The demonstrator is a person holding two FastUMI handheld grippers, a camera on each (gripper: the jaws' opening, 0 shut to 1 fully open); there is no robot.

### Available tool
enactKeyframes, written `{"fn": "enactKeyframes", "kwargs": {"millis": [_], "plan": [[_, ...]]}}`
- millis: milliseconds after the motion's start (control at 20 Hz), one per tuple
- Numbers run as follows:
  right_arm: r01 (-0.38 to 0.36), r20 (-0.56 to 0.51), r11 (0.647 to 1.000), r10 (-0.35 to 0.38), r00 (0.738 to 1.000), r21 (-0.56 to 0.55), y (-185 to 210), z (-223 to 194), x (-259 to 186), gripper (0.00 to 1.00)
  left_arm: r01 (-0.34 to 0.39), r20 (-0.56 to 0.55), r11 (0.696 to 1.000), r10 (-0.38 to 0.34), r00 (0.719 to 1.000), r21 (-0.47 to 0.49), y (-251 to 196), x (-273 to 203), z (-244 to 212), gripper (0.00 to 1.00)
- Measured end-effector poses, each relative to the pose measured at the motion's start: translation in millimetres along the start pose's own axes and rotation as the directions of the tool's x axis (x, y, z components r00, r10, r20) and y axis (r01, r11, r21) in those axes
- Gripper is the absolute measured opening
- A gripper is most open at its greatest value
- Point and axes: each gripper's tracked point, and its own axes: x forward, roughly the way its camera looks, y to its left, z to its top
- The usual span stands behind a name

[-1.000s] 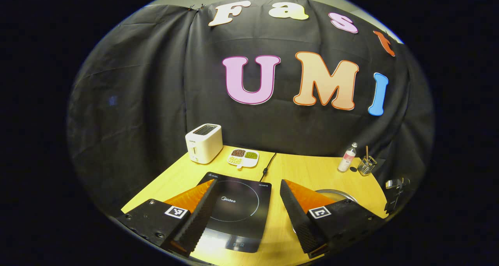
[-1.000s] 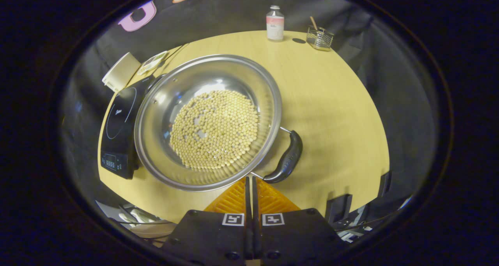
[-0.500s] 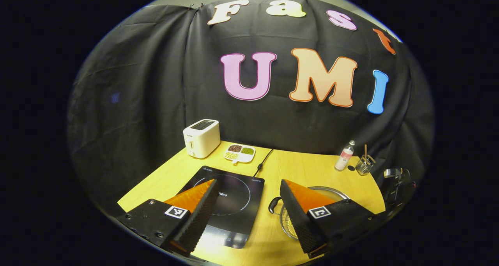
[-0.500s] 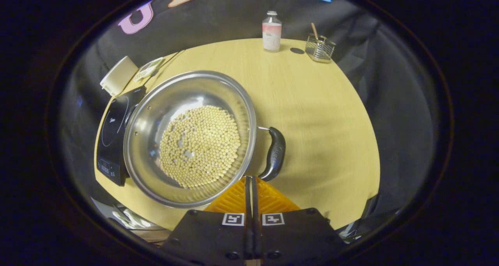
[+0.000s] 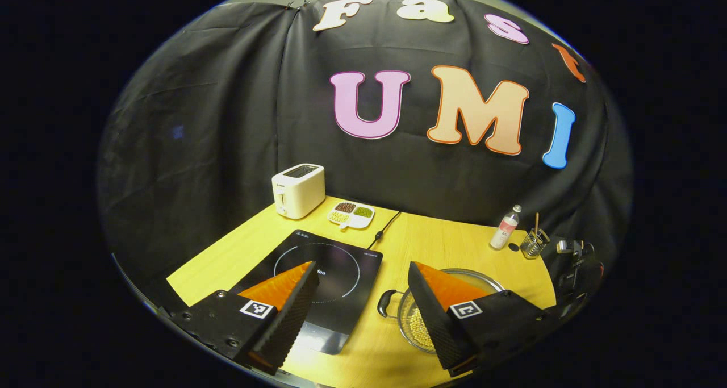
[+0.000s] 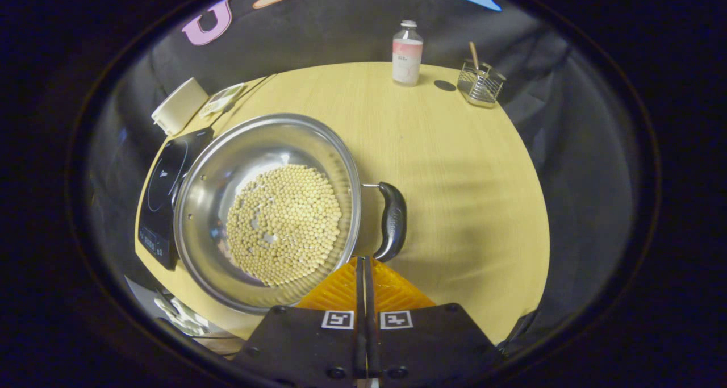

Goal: First push the handle of the pot to place it horizontally, then grasp the pot with both hands and set it on the induction cooktop.

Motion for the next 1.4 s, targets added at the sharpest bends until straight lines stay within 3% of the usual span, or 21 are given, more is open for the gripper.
{"fn": "enactKeyframes", "kwargs": {"millis": [150,400,500,750,850,900,1000,1100,1250,1300,1400], "plan": [[-0.005,0.009,1.000,0.005,1.000,0.006,-1.4,7.8,5.2,0.00,0.004,-0.020,1.000,-0.004,1.000,-0.001,-5.9,3.1,-5.7,1.00],[-0.024,0.015,0.999,0.023,1.000,0.028,-3.1,11.5,5.6,0.03,0.009,-0.041,1.000,-0.009,0.999,0.004,-13.6,11.0,-11.2,0.97],[-0.047,-0.001,0.998,0.047,0.999,0.038,-1.5,11.0,4.6,0.00,0.010,-0.049,1.000,-0.010,0.999,0.004,-13.8,15.5,-11.4,0.97],[-0.078,-0.043,0.996,0.081,0.996,0.050,-11.0,0.6,-5.7,0.05,0.010,-0.088,1.000,-0.011,0.996,-0.004,-10.1,26.0,-22.0,0.98],[-0.081,-0.046,0.993,0.085,0.995,0.083,-18.1,1.1,-13.2,0.12,0.015,-0.100,1.000,-0.015,0.995,-0.005,-10.3,30.7,-27.6,0.97],[-0.089,-0.046,0.990,0.095,0.994,0.111,-20.7,4.1,-17.7,0.07,0.018,-0.112,1.000,-0.018,0.994,0.000,-11.0,32.7,-31.0,0.96],[-0.117,-0.034,0.978,0.125,0.992,0.173,-21.5,10.0,-20.4,0.11,0.028,-0.137,0.999,-0.025,0.990,0.019,-12.7,37.5,-40.7,0.96],[-0.122,-0.012,0.969,0.127,0.992,0.213,-26.7,22.9,-25.1,0.31,0.039,-0.167,0.998,-0.031,0.985,0.046,-14.7,41.3,-51.9,0.96],[-0.115,-0.005,0.963,0.120,0.993,0.244,-33.1,32.0,-19.7,0.92,0.061,-0.208,0.994,-0.040,0.977,0.096,-14.4,52.0,-68.1,0.97],[-0.118,-0.003,0.961,0.123,0.992,0.250,-33.1,36.5,-17.8,1.00,0.073,-0.225,0.991,-0.047,0.973,0.108,-15.6,55.2,-73.2,0.97],[-0.125,-0.001,0.959,0.130,0.992,0.253,-32.1,41.1,-12.4,1.00,0.099,-0.257,0.988,-0.066,0.964,0.117,-18.7,64.1,-84.0,0.97]]}}
